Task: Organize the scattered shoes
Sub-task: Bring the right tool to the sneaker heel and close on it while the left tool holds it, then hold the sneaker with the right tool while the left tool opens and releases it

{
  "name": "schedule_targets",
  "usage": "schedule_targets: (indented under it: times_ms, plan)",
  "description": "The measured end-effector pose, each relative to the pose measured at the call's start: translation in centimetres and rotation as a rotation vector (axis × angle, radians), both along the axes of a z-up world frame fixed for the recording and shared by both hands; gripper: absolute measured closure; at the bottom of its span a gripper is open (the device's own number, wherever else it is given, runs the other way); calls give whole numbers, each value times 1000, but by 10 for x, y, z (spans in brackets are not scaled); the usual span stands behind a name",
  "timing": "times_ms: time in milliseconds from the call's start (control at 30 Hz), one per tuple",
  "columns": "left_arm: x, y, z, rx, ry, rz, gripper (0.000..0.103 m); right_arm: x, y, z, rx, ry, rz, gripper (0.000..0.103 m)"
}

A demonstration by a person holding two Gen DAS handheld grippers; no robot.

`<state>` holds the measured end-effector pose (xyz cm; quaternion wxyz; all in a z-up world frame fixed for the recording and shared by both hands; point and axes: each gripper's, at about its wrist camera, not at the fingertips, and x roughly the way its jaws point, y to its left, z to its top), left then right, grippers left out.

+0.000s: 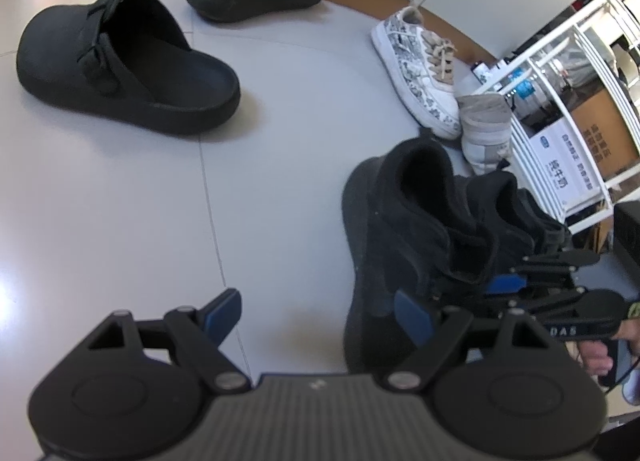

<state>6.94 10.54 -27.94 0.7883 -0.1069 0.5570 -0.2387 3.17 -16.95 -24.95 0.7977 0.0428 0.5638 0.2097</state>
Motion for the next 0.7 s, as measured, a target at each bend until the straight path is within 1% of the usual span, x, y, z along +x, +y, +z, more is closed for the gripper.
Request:
schedule_targets:
  times_ms: [200,267,300,333,367,400,467,600,700]
  plan:
    - [-1,1,-1,6,5,1,17,-3,-5,2,-1,-6,1,70]
    - [-1,3,0,6,5,4,17,-4,-4,3,7,7,4,67]
    - [-1,3,0,7,4,5,17,-4,-5,4,14,13,0,54]
    - [0,4,1,7,2,7,17,-5,-4,3,19,14,-2,46]
    - [0,5,1,7,1,10,17,-6,-3,3,23,12,-5,31]
    - [0,7,2,5,0,19,17,-6,-3,3,26,10,-8,21]
    - [0,9,2,3,1,25,17,-4,1,-2,22,5,-26,17]
    - [-2,11,1,5,4,21,17,2,12,-10,34,23,-40,16]
    - [-2,12,2,8,5,21,17,5,20,-12,22,18,-59,11]
